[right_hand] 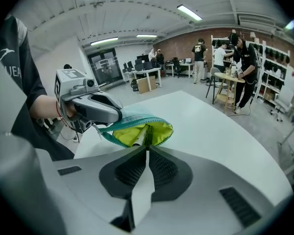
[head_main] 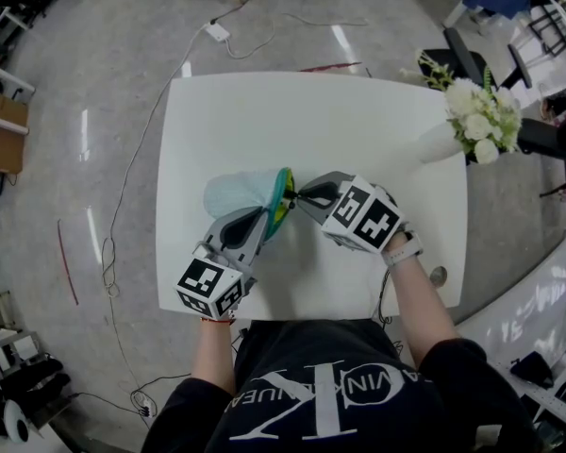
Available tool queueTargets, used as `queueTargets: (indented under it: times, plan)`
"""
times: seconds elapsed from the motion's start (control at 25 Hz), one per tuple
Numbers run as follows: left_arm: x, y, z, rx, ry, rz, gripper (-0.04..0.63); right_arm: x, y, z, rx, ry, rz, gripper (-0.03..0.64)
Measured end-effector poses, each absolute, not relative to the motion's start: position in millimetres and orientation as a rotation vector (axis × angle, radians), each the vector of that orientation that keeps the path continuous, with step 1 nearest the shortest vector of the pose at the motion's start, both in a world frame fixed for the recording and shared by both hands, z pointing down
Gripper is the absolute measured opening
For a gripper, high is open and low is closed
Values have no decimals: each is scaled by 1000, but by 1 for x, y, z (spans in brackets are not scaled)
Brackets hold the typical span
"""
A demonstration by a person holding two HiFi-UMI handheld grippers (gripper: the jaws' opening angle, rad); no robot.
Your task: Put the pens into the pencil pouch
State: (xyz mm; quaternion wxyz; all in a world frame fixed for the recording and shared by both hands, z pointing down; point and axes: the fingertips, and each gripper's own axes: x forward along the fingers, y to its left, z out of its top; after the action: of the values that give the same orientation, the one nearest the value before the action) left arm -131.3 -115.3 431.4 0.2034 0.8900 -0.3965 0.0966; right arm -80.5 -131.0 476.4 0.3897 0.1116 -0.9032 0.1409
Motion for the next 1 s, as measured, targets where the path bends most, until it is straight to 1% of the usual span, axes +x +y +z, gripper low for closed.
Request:
queueTargets:
  times: [0.2,0.56,0.76,1.0]
  plan:
    - [-124,-111,435,2524,-1060,326,7,-86,-134,481,275,-2273,321,23]
    - [-119,-110,440,2592,-1052,432,8,-77,-127,482,325,-2304,400,23]
    - [-103,-111,444,2684,-986,508,8,-56,-127,480,426,-2331,471,19]
    - [-85,-98,470,2733,-871,689,8,-30,-123,484,579,-2352,576,9]
